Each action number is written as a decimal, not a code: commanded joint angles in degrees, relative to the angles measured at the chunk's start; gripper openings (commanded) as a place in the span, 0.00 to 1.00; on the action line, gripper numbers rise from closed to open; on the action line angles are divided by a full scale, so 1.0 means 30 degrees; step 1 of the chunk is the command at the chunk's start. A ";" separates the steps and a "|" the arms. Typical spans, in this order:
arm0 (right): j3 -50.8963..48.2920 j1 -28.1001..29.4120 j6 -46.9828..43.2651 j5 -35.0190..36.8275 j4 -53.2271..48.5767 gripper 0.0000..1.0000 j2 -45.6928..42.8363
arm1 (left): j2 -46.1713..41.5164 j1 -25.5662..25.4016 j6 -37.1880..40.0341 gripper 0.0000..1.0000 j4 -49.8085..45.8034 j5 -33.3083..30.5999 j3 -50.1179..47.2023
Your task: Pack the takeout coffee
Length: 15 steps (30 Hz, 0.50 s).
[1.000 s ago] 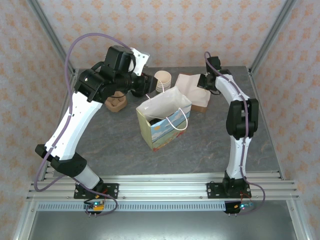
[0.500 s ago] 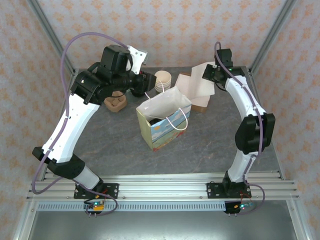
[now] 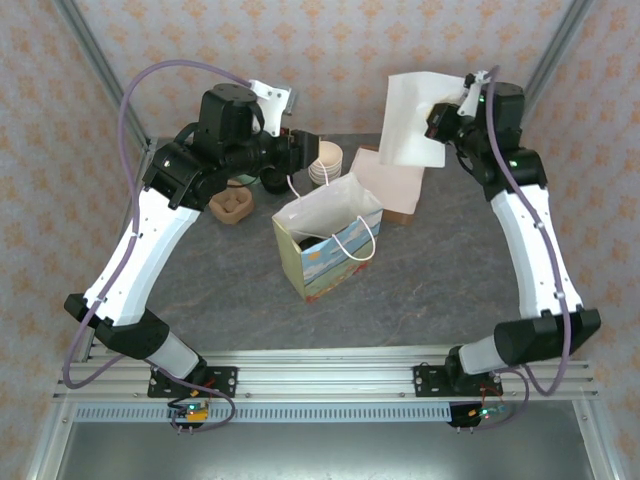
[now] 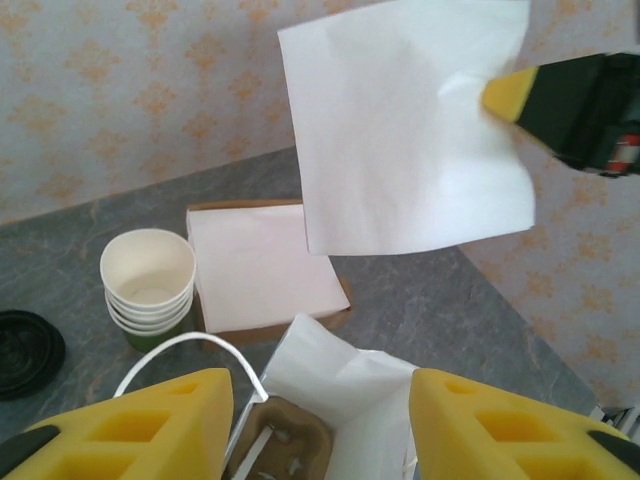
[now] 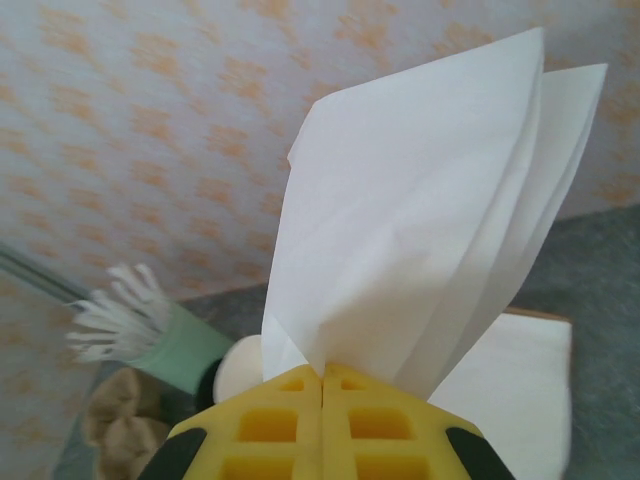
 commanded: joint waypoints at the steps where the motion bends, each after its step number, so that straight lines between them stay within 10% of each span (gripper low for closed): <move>1: -0.0458 0.0116 -0.0478 -0.3321 0.1281 0.00 -0.1276 | 0.0600 0.0216 0.0825 0.54 0.0726 0.0740 0.1322; 15: -0.1279 0.0201 0.1700 -0.8302 0.4391 0.00 -0.3573 | 0.5389 0.2521 -0.1192 0.82 0.0344 0.9199 0.6749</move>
